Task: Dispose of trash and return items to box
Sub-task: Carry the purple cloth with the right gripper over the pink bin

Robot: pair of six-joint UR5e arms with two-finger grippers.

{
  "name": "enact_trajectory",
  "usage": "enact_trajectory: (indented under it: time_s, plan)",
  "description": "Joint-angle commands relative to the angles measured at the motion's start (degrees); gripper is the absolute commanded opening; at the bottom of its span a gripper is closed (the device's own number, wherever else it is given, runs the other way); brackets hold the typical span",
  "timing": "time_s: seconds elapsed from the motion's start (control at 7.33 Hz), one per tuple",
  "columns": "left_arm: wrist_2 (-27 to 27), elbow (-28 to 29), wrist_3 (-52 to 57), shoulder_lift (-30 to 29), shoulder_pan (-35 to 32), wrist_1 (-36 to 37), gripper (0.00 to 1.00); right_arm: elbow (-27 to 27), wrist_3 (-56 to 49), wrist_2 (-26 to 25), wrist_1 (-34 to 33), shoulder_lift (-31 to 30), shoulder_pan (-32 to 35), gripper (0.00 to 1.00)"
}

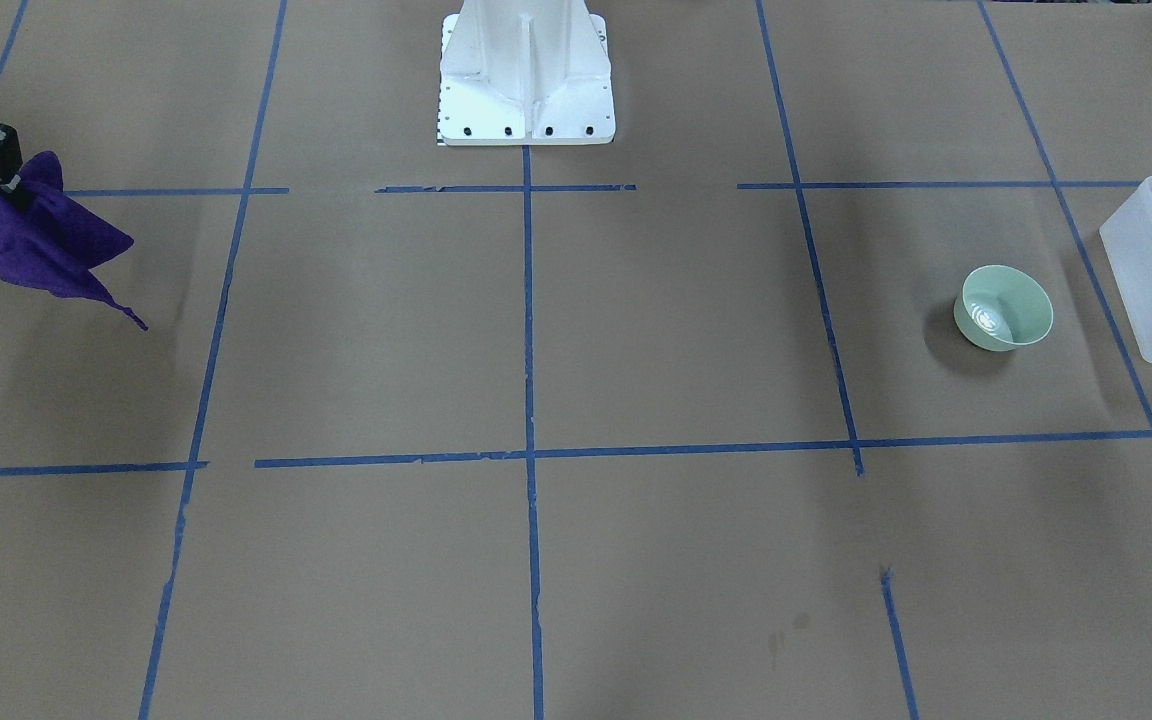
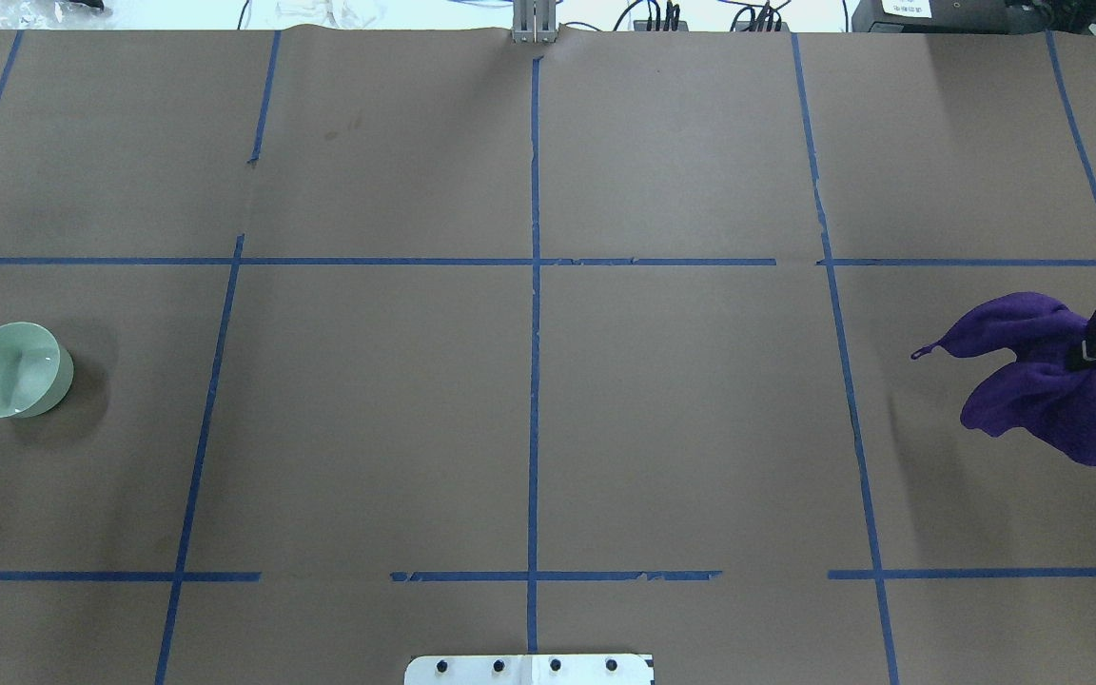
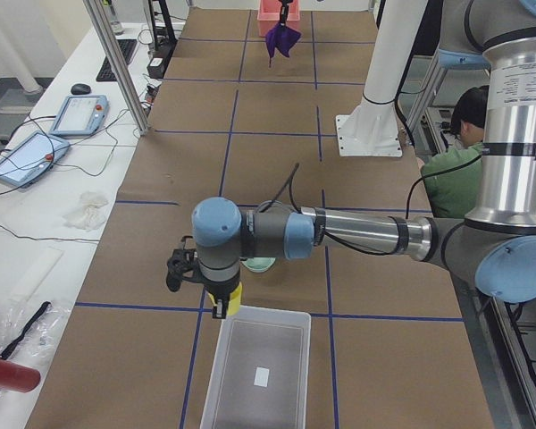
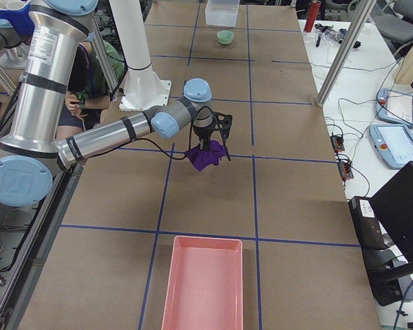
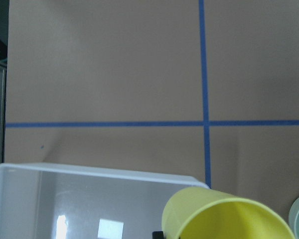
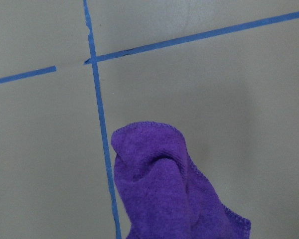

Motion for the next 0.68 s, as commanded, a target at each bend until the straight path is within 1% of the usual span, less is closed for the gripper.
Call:
enact_trajectory:
  time_s: [0.0,0.14,0.27,0.41,0.55]
  plan:
    - [-4.29,8.19,-5.01,4.71,-0.33,-13.86,0.00,0.20,-2.06,4.18,-0.14,0.48,5.62,0.00]
    - [-4.30,10.42,-9.49,7.07,-0.24,-21.34,0.00,0.03,-5.13,5.50,-0.66,0.31,7.91,0.00]
    - [-4.38,12.70,-13.28,8.31,-0.15,-27.59,0.00,0.20,-7.51,5.60,-1.62,0.31,9.15,0.00]
    - [-4.56,13.51,-14.10,8.41,0.02,-28.70,0.00,0.38,-11.10,5.60,-3.81,0.22,10.56,0.00]
    - [-6.13,13.60,-15.93,8.33,0.20,-28.88,0.00,0.81,-19.05,5.60,-8.62,0.13,13.36,0.00]
